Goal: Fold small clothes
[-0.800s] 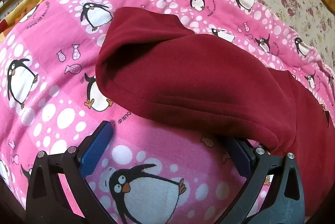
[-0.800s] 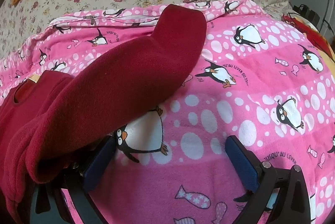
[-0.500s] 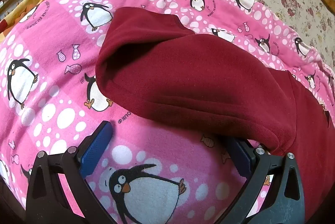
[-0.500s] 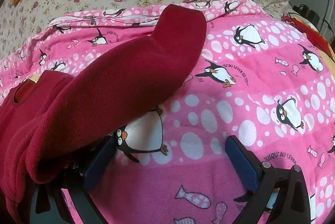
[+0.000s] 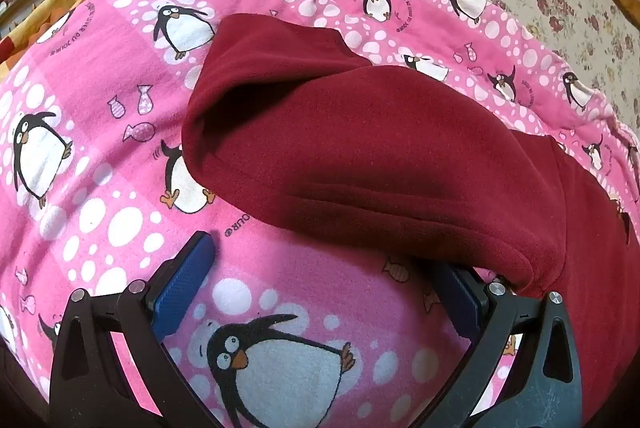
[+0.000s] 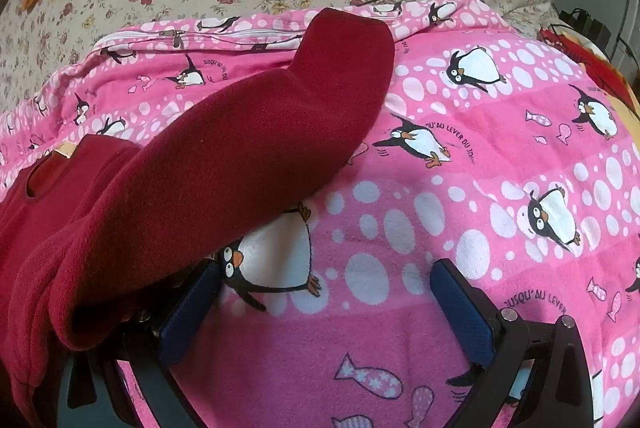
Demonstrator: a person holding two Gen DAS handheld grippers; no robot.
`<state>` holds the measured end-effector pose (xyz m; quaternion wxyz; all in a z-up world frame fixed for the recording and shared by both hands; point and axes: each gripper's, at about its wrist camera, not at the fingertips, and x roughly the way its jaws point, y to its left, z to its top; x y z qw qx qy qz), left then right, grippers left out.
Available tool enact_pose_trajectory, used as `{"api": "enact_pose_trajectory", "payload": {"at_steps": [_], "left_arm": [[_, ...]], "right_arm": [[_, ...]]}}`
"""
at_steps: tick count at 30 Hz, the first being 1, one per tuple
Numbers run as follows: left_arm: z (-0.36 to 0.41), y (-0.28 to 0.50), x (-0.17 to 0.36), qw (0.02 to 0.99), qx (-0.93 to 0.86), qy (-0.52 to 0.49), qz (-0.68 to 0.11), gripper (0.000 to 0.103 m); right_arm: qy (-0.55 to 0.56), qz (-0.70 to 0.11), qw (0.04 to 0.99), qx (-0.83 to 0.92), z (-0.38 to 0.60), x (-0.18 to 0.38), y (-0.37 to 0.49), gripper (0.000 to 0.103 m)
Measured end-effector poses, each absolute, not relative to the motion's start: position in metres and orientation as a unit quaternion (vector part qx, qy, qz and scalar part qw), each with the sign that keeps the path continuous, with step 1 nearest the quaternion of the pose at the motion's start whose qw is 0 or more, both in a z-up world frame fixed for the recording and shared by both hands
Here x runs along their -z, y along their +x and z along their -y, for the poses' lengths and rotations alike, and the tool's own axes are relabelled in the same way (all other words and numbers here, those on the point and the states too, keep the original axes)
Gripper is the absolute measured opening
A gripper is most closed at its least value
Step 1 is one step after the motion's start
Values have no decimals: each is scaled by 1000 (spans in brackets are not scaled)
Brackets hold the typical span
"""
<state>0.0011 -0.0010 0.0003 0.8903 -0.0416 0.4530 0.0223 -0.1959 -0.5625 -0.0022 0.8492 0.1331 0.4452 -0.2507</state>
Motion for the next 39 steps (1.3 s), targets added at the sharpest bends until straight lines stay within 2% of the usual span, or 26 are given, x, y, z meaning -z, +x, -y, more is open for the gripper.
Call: {"api": "enact_pose_trajectory", "payload": {"at_steps": [10,18,21,30,39], "left_arm": [[-5,-3,-2,884,-25,-47,-464,103],[-2,-20,-14,862,15,-18,-507,102],[1,-40,-23,867,21,-27,-497,102],[35,-96,-73,895,79,-4,-439,102],[69,-130,-106,901,122,24,-416,102]], "right_arm": [[132,-450,847,252,565,3,-196,103],[164,-449,852,215,540,-27,-232,103],[188,-453,853,181,521,-48,-260,103],[143,-426,890,77,422,-122,-310,103],[144,-415,897,-43,330,-145,-295,103]]}}
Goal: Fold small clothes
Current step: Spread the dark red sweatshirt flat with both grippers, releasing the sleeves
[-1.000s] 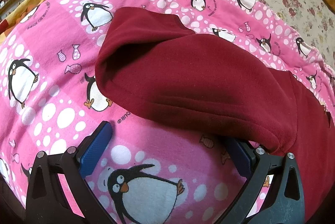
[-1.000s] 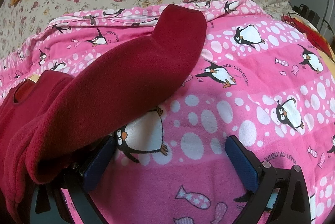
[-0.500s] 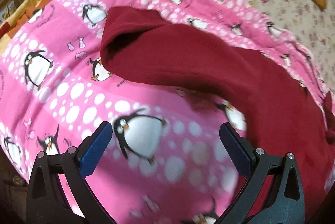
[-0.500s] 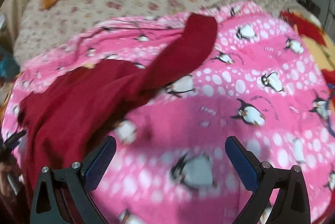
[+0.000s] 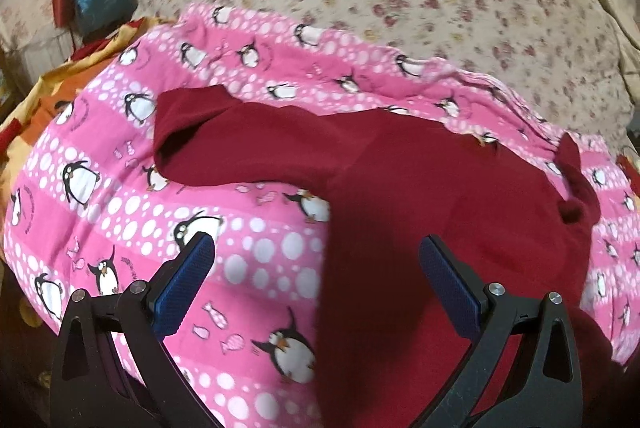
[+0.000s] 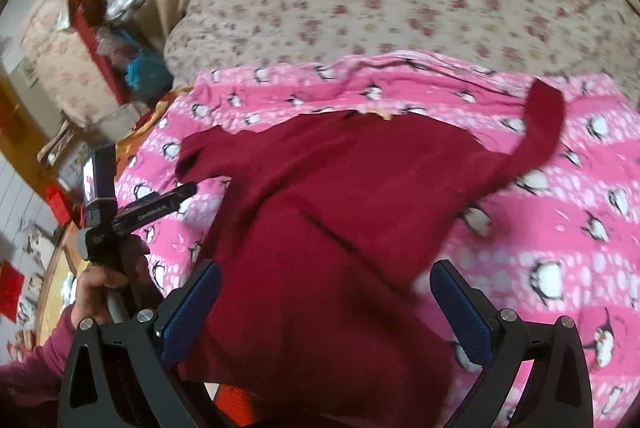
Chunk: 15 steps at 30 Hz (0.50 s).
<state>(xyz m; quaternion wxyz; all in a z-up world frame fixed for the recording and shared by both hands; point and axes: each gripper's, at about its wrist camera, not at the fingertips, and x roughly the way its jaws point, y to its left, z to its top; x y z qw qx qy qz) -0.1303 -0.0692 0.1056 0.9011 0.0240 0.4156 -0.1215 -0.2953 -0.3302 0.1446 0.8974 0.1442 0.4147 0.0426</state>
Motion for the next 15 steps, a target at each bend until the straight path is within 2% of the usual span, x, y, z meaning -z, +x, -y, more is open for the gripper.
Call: {"api": "enact_pose_trajectory", "payload": {"at_steps": [7,15], "left_arm": [[84,-145,-105,900,131,17,-415,102],[98,-160,-99,906,137,21,-399,102]], "right_arm": [[71,-401,913,-1,298,-131,-262,103],[92,-366,924,59,313,-115,-231,103]]}}
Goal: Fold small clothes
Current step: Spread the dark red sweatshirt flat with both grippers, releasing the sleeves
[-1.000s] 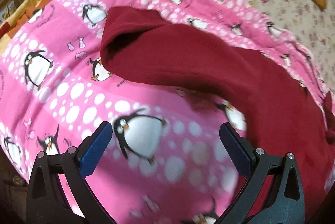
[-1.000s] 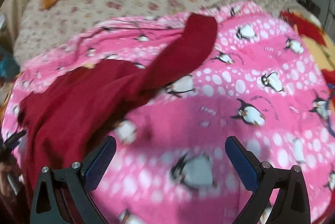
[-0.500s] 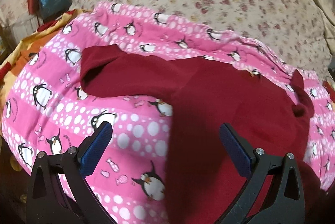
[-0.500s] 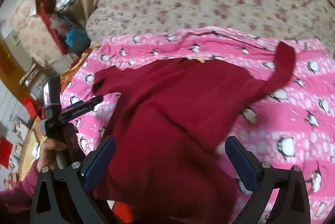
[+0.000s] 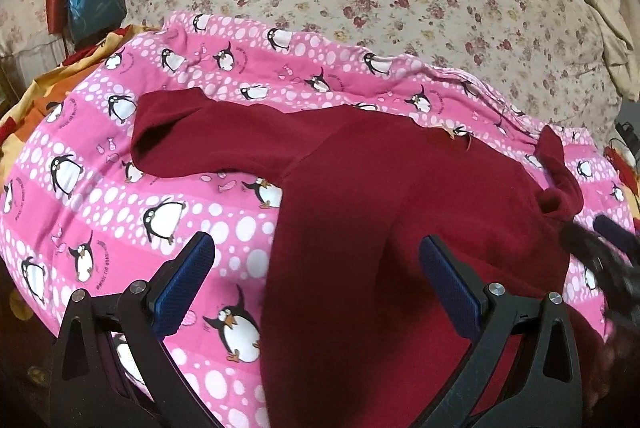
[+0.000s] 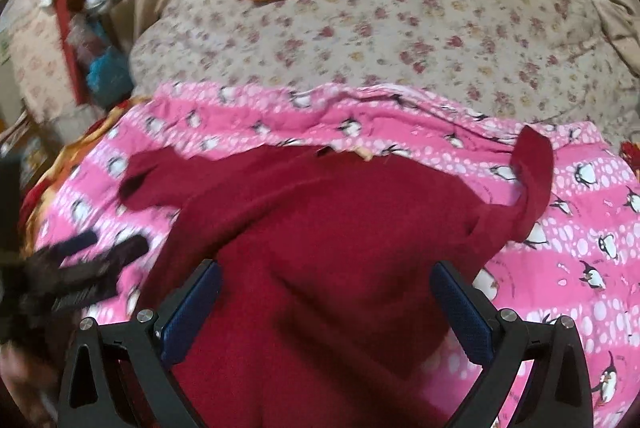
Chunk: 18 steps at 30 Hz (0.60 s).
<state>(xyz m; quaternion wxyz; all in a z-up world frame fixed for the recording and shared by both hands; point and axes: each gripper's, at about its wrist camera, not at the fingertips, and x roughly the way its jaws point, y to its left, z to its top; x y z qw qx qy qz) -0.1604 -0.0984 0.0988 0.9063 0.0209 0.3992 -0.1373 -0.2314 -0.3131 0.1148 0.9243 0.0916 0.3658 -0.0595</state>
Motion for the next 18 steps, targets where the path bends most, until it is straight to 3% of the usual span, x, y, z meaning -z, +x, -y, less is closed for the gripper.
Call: {"api": "enact_pose_trajectory", "payload": {"at_steps": [8,18], "left_arm": [[125,-180,-93,912,157,64,-373,102],[147,-187,-90,904,184,61,-382,102]], "right_arm": [[126,-344,927,82,332,-94,-221,103],[96,-373,920,75,334,-71,-224,103]]}}
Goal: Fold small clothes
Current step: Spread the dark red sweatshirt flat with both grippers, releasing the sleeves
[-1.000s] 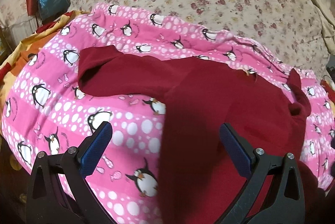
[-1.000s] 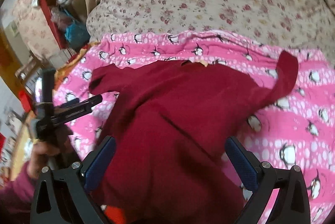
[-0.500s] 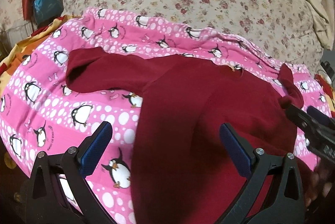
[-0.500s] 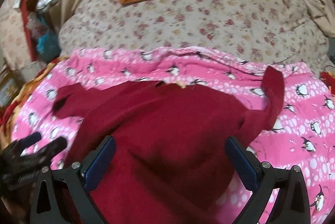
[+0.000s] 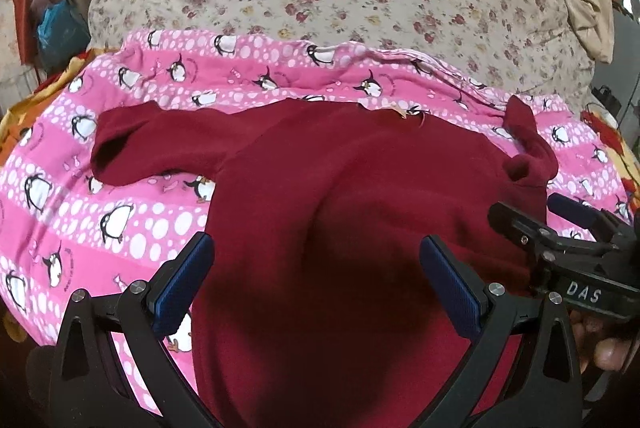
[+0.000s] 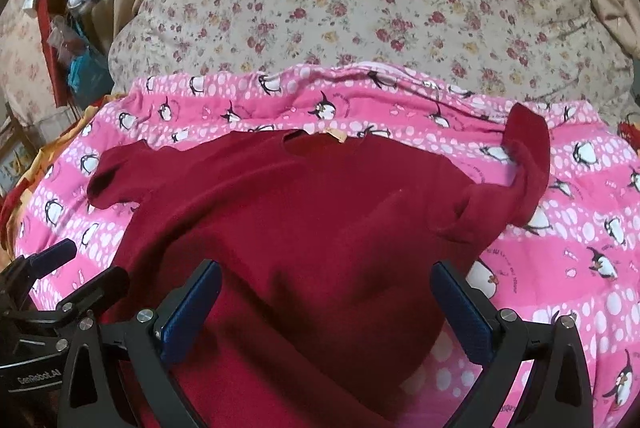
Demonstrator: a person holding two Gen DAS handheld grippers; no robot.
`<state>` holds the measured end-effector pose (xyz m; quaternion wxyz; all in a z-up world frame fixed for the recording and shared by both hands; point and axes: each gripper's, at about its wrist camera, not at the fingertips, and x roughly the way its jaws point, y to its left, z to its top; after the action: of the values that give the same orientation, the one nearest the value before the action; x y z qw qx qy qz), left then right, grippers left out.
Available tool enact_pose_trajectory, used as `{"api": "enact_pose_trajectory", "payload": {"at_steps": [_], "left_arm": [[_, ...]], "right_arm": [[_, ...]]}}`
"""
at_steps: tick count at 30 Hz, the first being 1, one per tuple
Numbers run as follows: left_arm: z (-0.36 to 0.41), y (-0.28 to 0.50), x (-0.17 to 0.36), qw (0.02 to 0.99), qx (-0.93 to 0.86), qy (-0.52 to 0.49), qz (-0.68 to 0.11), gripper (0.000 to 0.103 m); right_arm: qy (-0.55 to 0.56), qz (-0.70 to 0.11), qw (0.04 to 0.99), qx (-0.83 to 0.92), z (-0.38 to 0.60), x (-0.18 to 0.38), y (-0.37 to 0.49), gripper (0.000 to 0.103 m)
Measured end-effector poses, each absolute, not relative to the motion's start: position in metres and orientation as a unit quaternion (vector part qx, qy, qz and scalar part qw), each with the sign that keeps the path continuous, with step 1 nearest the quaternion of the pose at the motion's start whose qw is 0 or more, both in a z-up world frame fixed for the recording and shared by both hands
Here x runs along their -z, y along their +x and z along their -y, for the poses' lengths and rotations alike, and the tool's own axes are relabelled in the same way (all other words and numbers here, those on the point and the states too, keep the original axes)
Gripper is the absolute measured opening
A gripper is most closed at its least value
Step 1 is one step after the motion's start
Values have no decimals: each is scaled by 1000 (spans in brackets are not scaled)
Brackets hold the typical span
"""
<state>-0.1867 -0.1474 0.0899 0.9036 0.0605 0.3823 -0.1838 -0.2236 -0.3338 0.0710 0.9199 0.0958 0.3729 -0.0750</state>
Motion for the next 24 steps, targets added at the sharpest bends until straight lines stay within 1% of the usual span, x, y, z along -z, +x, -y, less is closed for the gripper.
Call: {"api": "enact_pose_trajectory", "payload": {"at_steps": [6,11,17,21,24], "left_arm": [[155,-190,-85,899,190,67,-388,102],[156,-191,-83,898,191,63,-392,102],[151,-199,-92,903,199,59,-375,102],[144,-202,-94,906,200,55,-368,102],[142,-199,-90,904,200,51,-375,102]], "right_arm": [[123,-379,913,90,352,-65,-228,103],[122,-384,911,89,358,-67,-230,103],[153,-386,909,43,371,-95,-234,103],[136,-395,908,36,383,-112,-235,103],[122,-406,904,54,391,-116,-234,103]]}}
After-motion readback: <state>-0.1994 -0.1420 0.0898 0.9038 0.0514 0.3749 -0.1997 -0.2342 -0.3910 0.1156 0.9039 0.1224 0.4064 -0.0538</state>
